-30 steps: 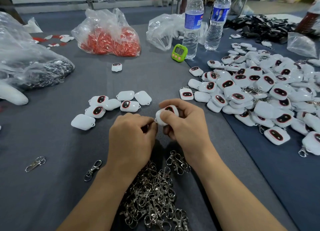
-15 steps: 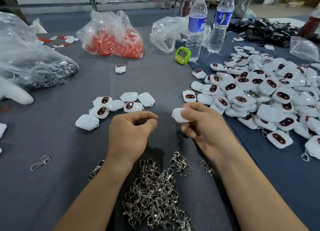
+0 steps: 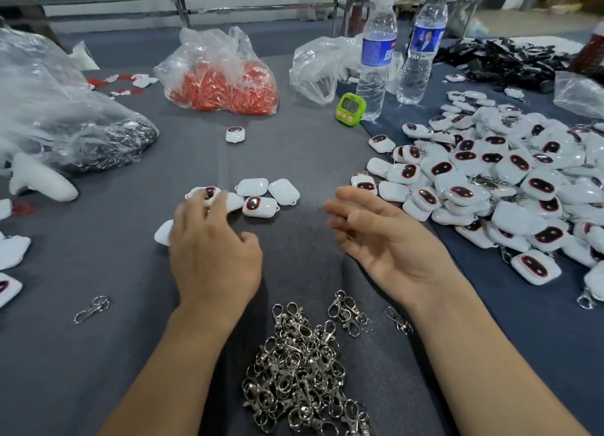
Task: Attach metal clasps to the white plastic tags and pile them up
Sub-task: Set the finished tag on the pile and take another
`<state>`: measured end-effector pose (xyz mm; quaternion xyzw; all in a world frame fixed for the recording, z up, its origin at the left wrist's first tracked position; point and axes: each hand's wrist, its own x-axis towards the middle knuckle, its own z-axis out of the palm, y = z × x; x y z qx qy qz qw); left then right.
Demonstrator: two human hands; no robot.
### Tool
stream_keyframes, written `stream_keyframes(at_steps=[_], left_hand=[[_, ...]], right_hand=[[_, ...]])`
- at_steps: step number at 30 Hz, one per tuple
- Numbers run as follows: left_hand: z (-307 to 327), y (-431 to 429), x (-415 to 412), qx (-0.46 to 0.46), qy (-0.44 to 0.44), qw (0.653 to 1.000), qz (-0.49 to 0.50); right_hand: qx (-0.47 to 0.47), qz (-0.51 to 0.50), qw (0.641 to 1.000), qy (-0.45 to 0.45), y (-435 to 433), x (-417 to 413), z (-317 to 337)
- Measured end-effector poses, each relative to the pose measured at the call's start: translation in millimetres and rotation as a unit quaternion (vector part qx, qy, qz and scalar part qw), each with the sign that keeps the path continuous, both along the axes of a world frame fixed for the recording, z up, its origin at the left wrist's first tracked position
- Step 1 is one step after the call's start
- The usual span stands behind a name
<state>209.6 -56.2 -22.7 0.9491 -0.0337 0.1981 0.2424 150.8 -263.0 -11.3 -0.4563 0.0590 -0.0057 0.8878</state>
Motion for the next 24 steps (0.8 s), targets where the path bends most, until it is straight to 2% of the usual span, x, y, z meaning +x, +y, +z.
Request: stream_keyframes(at_steps=[3,5,10,13,15,17,18,19,21,24], left_hand=[[3,19,7,0.069,0.075,0.992,0.074],[3,23,8,0.067,0.103,0.989,0.076],[5,24,11,-0.05,0.072,0.994,0.069],[9,32,12,-0.14,0.034,0.987,0.077],[11,36,13,-0.267,0.039,0.961,0.063],[16,33,10,-0.411,0.088,0.907,0.022],[17,29,6,-0.453,0.109,0.885,0.003],[17,24,-1,-0.468,0.123,0.875,-0.015],[19,13,-17,-0.44,0.139,0.885,-0.056],[22,1,-41,-0.408,0.178,0.888,-0.115]], right_hand=[[-0.01,0.006,1.0,0.006,-1,0,-2],[-0.012,0.006,1.0,0.012,-1,0,-1],[-0.077,0.01,0.997,0.012,3,2,-4],[-0.17,-0.003,0.985,0.0,10,-2,-6],[-0.255,-0.011,0.967,-0.008,19,-6,-5],[-0.32,-0.026,0.947,0.004,29,-7,-2],[-0.351,-0.036,0.936,0.016,36,-8,-1],[-0.386,-0.044,0.921,0.027,43,-8,2],[-0.461,-0.054,0.885,0.024,60,-12,7],[-0.551,-0.068,0.831,-0.03,88,-23,11]])
